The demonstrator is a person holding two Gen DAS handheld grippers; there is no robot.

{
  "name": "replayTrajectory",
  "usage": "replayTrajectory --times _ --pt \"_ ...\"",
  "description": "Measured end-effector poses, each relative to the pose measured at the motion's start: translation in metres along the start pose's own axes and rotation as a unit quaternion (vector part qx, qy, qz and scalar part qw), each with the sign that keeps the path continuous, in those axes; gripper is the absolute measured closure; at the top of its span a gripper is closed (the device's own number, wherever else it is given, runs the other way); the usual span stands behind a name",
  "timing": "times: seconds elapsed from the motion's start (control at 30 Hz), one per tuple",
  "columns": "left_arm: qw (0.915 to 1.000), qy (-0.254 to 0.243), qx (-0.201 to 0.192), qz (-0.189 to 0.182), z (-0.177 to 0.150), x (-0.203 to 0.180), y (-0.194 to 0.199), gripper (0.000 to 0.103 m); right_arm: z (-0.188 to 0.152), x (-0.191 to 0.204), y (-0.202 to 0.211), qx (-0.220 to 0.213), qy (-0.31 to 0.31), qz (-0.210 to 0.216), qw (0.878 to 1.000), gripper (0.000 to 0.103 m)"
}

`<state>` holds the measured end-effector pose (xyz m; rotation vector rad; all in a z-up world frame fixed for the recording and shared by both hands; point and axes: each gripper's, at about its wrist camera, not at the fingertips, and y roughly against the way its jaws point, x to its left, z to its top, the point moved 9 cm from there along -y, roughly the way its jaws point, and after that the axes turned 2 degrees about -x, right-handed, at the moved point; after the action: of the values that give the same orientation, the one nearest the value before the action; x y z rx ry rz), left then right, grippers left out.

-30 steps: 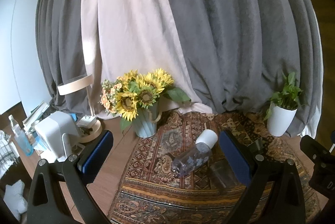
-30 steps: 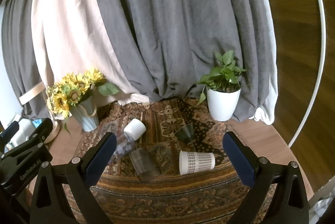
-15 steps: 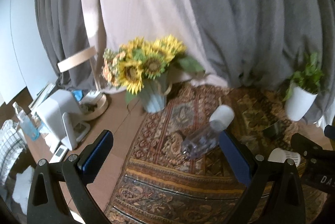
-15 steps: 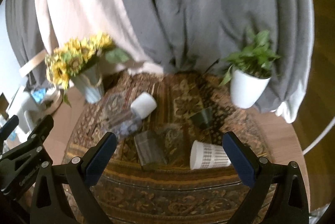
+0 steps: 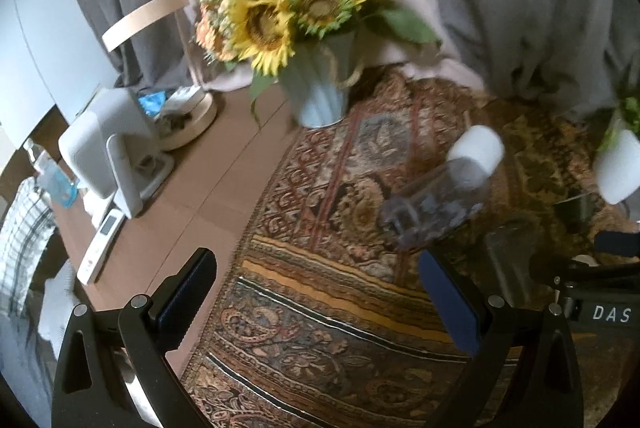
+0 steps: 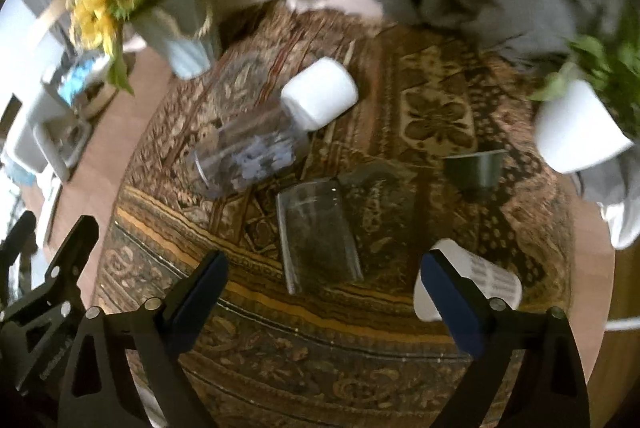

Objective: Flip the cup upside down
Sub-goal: 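Move the right tool down to the clear glass cup and close on it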

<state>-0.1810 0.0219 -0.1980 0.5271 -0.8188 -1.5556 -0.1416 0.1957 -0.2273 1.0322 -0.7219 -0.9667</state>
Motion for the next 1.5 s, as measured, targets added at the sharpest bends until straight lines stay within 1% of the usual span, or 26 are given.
replayTrajectory --times 0.03,0.07,0.13,0.23,0.27,0.33,0.5,0.57,0.6,0.73,0.83,0.9,1.1,1.23,1.37,1.5 --pt "1.0000 -0.003 0.004 0.001 -0.001 0.001 -0.002 0.000 0.001 0.003 -0.008 0.015 0.011 0.001 1.000 0.007" --pt "1.0000 -0.002 0.007 0.001 -0.002 0.000 -0.006 0.000 0.002 0.004 -0.015 0.029 0.017 0.000 0.999 0.010" --pt "0.9998 -0.003 0.017 0.004 -0.004 0.000 -0.012 0.000 0.004 0.010 -0.029 0.054 0.031 0.012 0.998 0.010" --pt "0.9992 0.000 0.039 -0.006 -0.007 -0.004 -0.026 0.000 0.004 0.011 -0.046 0.087 0.044 0.014 0.995 0.012" --pt "0.9990 0.001 0.044 -0.010 -0.008 -0.005 -0.029 0.000 0.003 0.012 -0.052 0.099 0.046 0.016 0.994 0.014" --pt "0.9982 0.004 0.059 -0.015 -0.011 -0.008 -0.038 0.000 0.004 0.013 -0.061 0.111 0.055 0.020 0.992 0.014" --pt "0.9947 0.001 0.096 -0.035 -0.021 -0.016 -0.059 0.000 0.002 0.011 -0.079 0.137 0.072 0.009 0.988 0.017" --pt "0.9942 0.001 0.102 -0.033 -0.023 -0.016 -0.063 0.000 -0.001 0.012 -0.084 0.145 0.080 0.010 0.986 0.018" --pt "0.9940 -0.002 0.104 -0.034 -0.025 -0.016 -0.065 0.000 -0.001 0.012 -0.086 0.148 0.079 0.010 0.986 0.021" --pt "0.9927 -0.011 0.114 -0.038 -0.031 -0.016 -0.070 0.000 -0.004 0.008 -0.094 0.157 0.080 0.005 0.984 0.026" --pt "0.9927 -0.016 0.113 -0.039 -0.032 -0.016 -0.071 0.000 -0.006 0.007 -0.095 0.159 0.085 -0.002 0.984 0.028" --pt "0.9926 -0.023 0.112 -0.042 -0.032 -0.017 -0.071 0.000 -0.008 0.003 -0.097 0.163 0.080 -0.011 0.983 0.035" --pt "0.9923 -0.036 0.103 -0.059 -0.029 -0.016 -0.067 0.000 -0.010 -0.002 -0.087 0.159 0.055 -0.004 0.986 0.036" --pt "0.9931 -0.046 0.087 -0.064 -0.024 -0.009 -0.061 0.000 -0.022 -0.001 -0.071 0.163 0.043 0.002 0.986 0.036" --pt "0.9925 -0.064 0.072 -0.075 -0.022 -0.005 -0.052 0.000 -0.038 -0.001 -0.048 0.160 0.017 0.010 0.987 0.036" --pt "0.9904 -0.078 0.067 -0.092 -0.024 0.000 -0.047 0.000 -0.056 -0.004 -0.031 0.158 -0.029 0.012 0.987 0.036"
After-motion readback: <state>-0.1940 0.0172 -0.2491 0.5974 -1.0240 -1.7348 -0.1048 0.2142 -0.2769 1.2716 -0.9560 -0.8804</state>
